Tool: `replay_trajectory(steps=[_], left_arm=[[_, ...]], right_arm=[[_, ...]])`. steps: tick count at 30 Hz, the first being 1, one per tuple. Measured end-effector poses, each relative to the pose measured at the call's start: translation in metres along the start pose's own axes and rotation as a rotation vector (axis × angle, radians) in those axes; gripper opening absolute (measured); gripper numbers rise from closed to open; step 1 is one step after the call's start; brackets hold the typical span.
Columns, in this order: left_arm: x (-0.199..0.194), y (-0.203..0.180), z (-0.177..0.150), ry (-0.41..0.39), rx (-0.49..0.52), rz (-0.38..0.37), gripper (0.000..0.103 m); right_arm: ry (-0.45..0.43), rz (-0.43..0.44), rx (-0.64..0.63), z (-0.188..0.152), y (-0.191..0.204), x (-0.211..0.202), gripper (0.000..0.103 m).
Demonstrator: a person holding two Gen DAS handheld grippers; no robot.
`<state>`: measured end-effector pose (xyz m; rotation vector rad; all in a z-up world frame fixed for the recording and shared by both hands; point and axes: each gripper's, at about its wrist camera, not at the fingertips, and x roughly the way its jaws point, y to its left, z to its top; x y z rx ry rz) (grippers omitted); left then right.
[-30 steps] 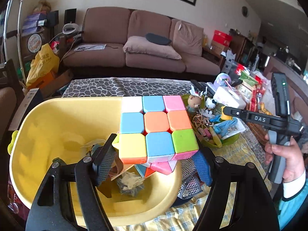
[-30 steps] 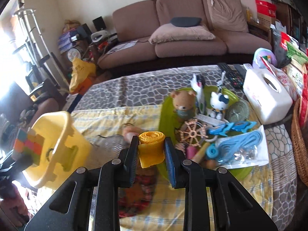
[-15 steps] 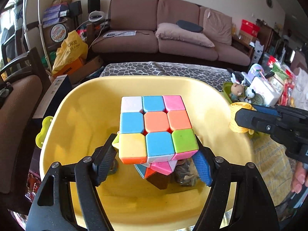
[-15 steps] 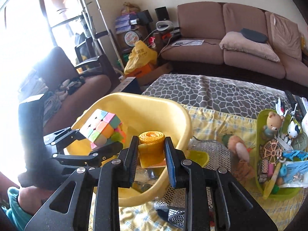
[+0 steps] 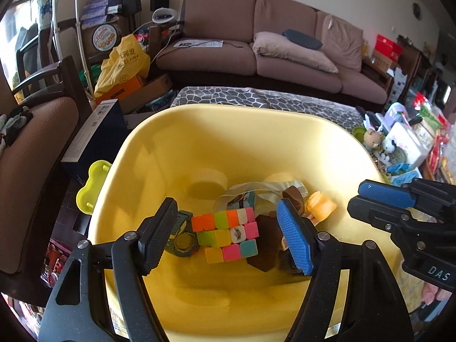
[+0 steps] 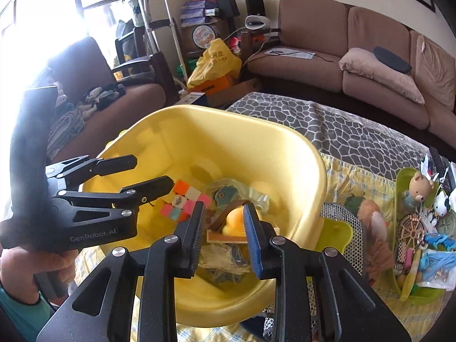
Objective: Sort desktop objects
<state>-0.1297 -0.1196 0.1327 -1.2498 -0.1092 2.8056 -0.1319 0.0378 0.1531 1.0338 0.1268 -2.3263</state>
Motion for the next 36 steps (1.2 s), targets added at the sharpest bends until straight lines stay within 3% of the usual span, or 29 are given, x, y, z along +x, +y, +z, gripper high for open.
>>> replay_trajectory(steps=[8,12,16,18,24,36], left_arm=[[-0.006,0.007,0.004,-0.025,-0.043,-0.029,0.071],[-0.012,-0.003,0.006,-0.054,-0.026,-0.022,0.097],[-0.012,-0.008,0.007,-0.061,-0.015,-0.016,0.101],[-0.013,-0.01,0.008,-0.066,-0.014,-0.019,0.102],[-0.016,-0.019,0.009,-0.075,-0.019,-0.015,0.103],[-0.025,-0.044,0.015,-0.115,-0.011,-0.034,0.103]], right_arm=[[-0.022,-0.015,0.031,0.004,-0.01,-0.013,0.031],[-0.036,-0.031,0.045,0.004,-0.018,-0.022,0.039],[-0.05,-0.038,0.068,0.004,-0.027,-0.031,0.052],[-0.056,-0.043,0.078,0.003,-0.032,-0.034,0.067],[-0.071,-0.082,0.085,0.002,-0.04,-0.042,0.079],[-0.08,-0.129,0.114,-0.005,-0.059,-0.054,0.091]])
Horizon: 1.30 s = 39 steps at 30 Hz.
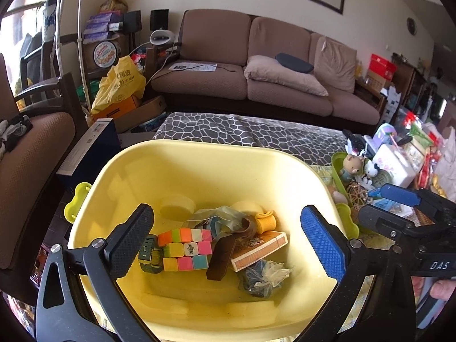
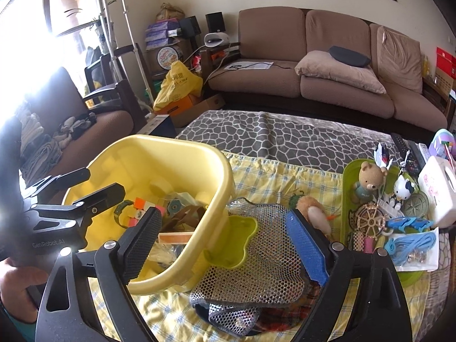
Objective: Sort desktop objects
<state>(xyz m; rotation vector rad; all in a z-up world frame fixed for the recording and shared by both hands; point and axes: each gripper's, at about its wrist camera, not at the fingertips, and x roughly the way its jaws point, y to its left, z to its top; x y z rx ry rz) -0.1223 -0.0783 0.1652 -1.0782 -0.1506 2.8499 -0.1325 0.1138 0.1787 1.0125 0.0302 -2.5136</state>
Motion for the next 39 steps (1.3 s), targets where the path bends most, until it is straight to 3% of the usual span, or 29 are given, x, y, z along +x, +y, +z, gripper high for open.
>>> replay_trajectory(steps=[3,8,17,24,28,29,31,33,34,39], left_arm=[[-0.005,-0.014,0.003,-0.022,0.0,-0.026,0.103],[-0.016,-0.05,0.006,-0.052,0.027,-0.131,0.103],[-0.015,-0.141,-0.011,-0.044,0.172,-0.227,0.103],[0.011,-0.202,-0.029,0.022,0.24,-0.316,0.103],[0.042,-0.227,-0.035,0.095,0.219,-0.349,0.1],[0.05,-0.23,-0.038,0.12,0.201,-0.356,0.098],[0.066,-0.236,-0.045,0.169,0.158,-0.377,0.082],[0.079,-0.242,-0.052,0.199,0.136,-0.378,0.073],[0.085,-0.246,-0.054,0.21,0.133,-0.377,0.073],[0.114,-0.266,-0.059,0.256,0.12,-0.359,0.057]], right_arm=[[0.006,-0.023,0.012,-0.003,-0.012,-0.004,0.091],[-0.008,-0.071,0.067,-0.008,-0.047,-0.022,0.091],[-0.032,-0.263,0.298,-0.033,-0.163,-0.067,0.091],[-0.017,-0.369,0.427,-0.066,-0.237,-0.088,0.091],[0.008,-0.403,0.481,-0.086,-0.268,-0.089,0.091],[0.017,-0.412,0.497,-0.09,-0.274,-0.086,0.088],[0.039,-0.409,0.532,-0.101,-0.285,-0.081,0.078],[0.056,-0.392,0.565,-0.11,-0.295,-0.074,0.055],[0.068,-0.379,0.584,-0.115,-0.299,-0.069,0.05],[0.125,-0.331,0.654,-0.132,-0.313,-0.047,0.044]])
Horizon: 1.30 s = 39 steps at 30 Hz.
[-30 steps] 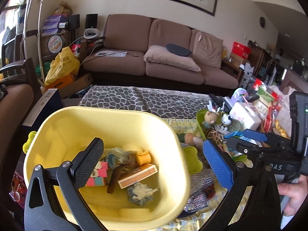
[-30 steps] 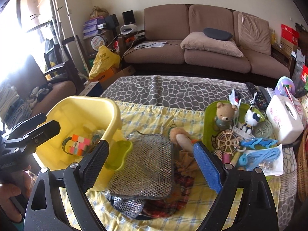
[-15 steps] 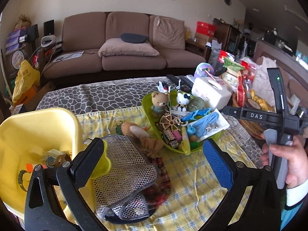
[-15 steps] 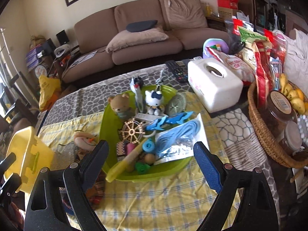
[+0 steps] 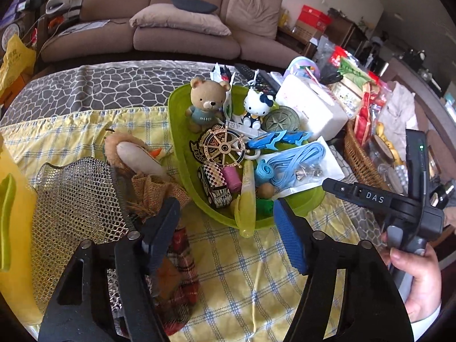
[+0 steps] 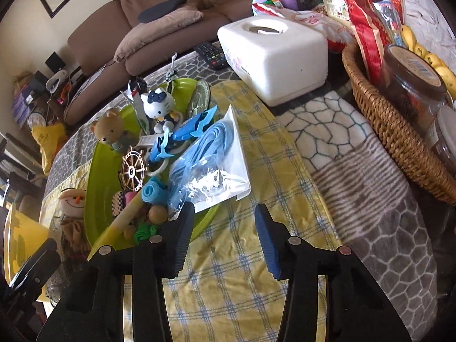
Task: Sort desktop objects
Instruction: 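Move both open tools toward the green tray of toys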
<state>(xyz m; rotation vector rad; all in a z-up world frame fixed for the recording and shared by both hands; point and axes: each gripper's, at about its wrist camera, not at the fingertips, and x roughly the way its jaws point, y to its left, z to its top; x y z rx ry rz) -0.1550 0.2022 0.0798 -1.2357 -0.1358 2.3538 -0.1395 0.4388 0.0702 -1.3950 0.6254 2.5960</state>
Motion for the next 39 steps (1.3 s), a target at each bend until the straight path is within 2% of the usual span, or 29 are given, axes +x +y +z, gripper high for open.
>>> replay_trajectory(steps=[4,9,16,18,21,24,28,32,36,39], left_arm=[[0.026,-0.003,0.004,0.053,0.003,0.008,0.031],[0.041,0.0,0.004,0.074,-0.024,0.012,0.03],[0.053,-0.001,0.007,0.077,-0.032,-0.008,0.03],[0.054,-0.003,0.006,0.078,-0.022,-0.034,0.025],[0.055,-0.008,0.005,0.1,-0.002,-0.041,0.006],[0.057,-0.013,0.002,0.118,0.01,-0.052,0.006],[0.054,-0.025,-0.002,0.136,0.033,-0.094,0.004],[0.05,-0.037,-0.008,0.142,0.082,-0.092,0.004],[0.046,-0.023,-0.009,0.164,0.043,-0.103,0.004],[0.039,-0.007,-0.007,0.161,0.026,-0.078,0.004]], right_arm=[[0.037,0.03,0.037,-0.003,-0.004,0.015,0.034],[0.05,0.088,0.106,-0.006,-0.004,0.028,0.029],[0.066,0.078,0.086,-0.009,0.01,0.044,0.025],[0.063,0.051,0.049,-0.009,0.015,0.042,0.025],[0.062,-0.025,-0.055,-0.011,0.029,0.041,0.025],[0.079,-0.076,-0.132,-0.014,0.04,0.04,0.026],[0.103,-0.051,-0.139,-0.018,0.037,0.038,0.027],[0.123,-0.044,-0.169,-0.021,0.037,0.034,0.027],[0.139,-0.033,-0.186,-0.027,0.034,0.029,0.028],[0.163,-0.031,-0.214,-0.03,0.033,0.024,0.028]])
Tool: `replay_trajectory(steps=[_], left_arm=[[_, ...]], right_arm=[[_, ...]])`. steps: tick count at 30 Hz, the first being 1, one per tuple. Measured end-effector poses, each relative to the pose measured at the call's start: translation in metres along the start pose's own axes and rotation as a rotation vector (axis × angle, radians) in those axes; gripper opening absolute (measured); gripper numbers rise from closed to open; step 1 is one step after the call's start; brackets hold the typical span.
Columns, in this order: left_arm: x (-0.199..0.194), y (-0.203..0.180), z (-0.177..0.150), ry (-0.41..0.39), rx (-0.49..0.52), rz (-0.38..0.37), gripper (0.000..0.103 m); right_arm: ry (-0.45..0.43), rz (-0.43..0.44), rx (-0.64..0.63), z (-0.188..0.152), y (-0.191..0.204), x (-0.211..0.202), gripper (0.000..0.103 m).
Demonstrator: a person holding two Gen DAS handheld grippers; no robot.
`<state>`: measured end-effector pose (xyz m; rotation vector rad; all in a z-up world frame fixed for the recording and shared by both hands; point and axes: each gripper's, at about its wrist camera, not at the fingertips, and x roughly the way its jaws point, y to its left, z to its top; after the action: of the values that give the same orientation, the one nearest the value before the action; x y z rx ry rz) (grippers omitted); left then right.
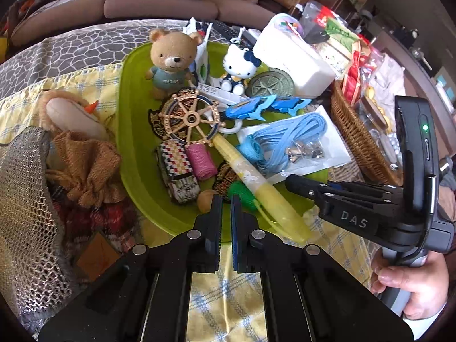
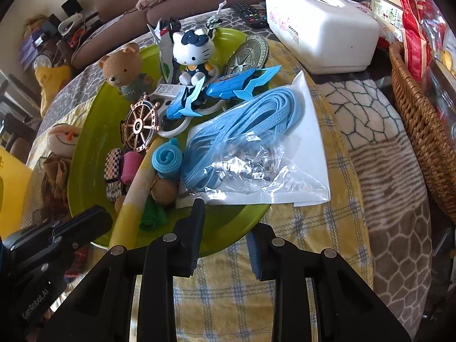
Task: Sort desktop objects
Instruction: 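Move both open tools toward the green tray of toys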
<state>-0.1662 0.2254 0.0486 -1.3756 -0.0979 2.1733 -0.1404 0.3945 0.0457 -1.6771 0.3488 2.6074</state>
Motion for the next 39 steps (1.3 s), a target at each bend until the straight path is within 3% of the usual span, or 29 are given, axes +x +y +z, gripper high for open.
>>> replay_trajectory(steps=[8,25,39], left_arm=[[-0.006,0.014,-0.015,0.017,-0.025,0.008,0.005],[-0.012,-0.012,-0.049,0.084,0.102,0.058,0.007],[-0.03,-0.009,-0.077,0.103,0.121,0.06,0.007]], right_arm=[[0.055,0.035,-0.054,-0.021,-0.007,-0.013,0.028],[0.083,0.07,-0.098,-0.056,-0.013,-0.031,0.029],[0.098,0.082,-0.109,-0.092,-0.011,-0.046,0.03]])
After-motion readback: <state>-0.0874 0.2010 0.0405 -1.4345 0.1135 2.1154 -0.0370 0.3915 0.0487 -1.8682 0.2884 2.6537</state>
